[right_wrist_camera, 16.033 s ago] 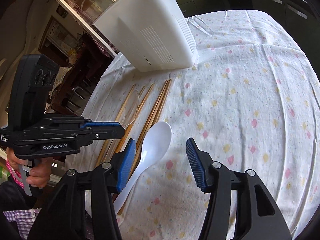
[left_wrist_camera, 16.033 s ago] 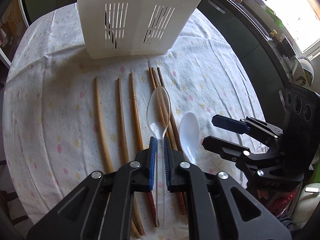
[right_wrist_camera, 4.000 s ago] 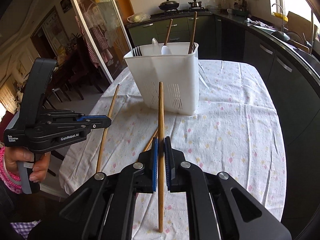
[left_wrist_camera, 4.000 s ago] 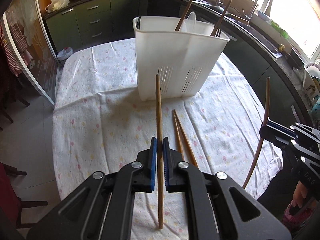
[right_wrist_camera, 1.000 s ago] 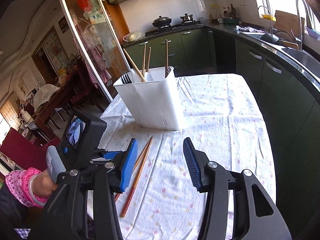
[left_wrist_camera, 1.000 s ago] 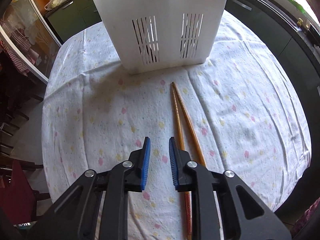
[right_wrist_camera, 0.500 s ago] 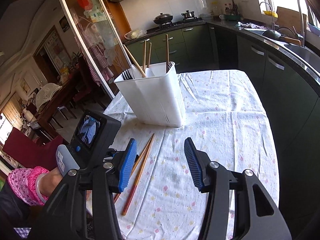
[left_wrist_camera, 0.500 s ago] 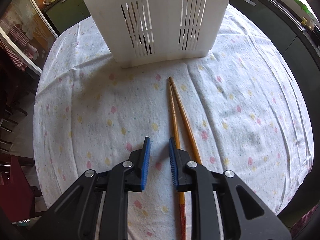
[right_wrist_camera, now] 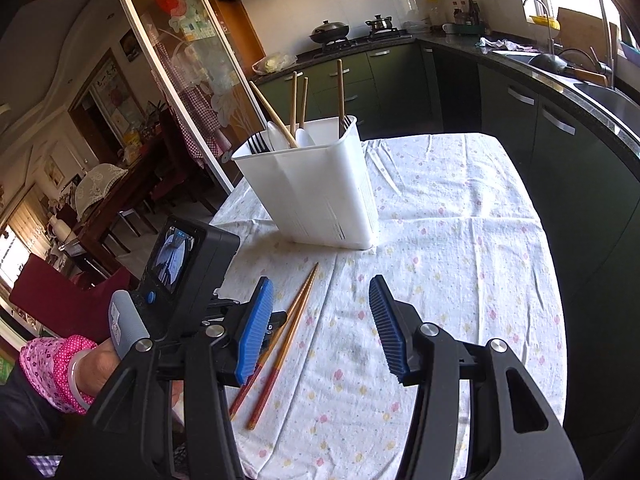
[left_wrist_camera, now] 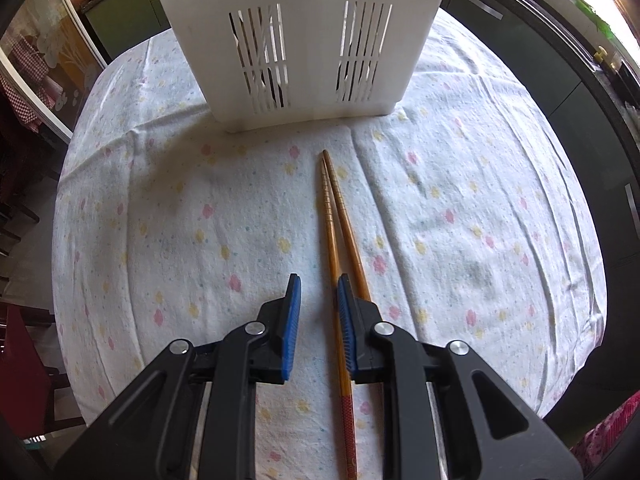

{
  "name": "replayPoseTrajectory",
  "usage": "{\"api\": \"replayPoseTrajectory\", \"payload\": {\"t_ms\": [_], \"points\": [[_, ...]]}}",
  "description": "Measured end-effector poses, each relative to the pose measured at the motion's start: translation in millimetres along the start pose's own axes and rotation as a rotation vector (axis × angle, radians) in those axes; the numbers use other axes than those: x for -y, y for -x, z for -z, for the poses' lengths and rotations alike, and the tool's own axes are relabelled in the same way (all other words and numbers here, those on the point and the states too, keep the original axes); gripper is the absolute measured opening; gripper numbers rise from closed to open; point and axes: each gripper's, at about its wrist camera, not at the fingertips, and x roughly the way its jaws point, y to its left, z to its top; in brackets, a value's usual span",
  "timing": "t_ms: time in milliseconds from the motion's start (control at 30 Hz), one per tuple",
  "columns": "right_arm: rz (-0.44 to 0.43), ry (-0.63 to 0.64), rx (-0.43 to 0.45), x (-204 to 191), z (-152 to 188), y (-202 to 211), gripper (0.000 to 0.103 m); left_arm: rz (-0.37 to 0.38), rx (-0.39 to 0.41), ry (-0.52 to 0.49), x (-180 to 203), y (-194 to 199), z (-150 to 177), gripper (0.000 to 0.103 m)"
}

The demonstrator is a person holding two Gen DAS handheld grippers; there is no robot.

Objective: Organize utensils
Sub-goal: 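Grasp a red-tipped chopstick with the left tool while the right tool grasps another, then lower the chopstick into the caddy with the left tool while the right drops its chopstick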

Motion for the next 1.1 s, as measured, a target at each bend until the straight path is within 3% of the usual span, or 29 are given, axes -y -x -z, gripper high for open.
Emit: {"api": "replayPoseTrajectory", "payload": {"t_ms": [267, 300, 500, 833, 1100], "points": [[0.008, -0.001, -0.02, 3, 2, -6, 0.051, -0.007, -0.001, -0.01, 2, -8, -6, 0.017], [0.007, -0.001, -0.03, 2, 3, -10, 0.051, -0.01, 0.001, -0.009, 1, -8, -6, 0.007], [0.029, 0.028, -0.142, -12, 13, -57, 0.053, -0.011, 0.011, 0.024, -23, -2, -4, 0.006], [0.205, 0.11, -0.337, -46, 31, -165, 0.046, -0.001, 0.043, 0.091, -67, 8, -1, 0.006], [0.327, 0.123, -0.315, -61, 28, -191, 0.044, 0.04, 0.047, 0.076, -71, 7, -5, 0.006]]}}
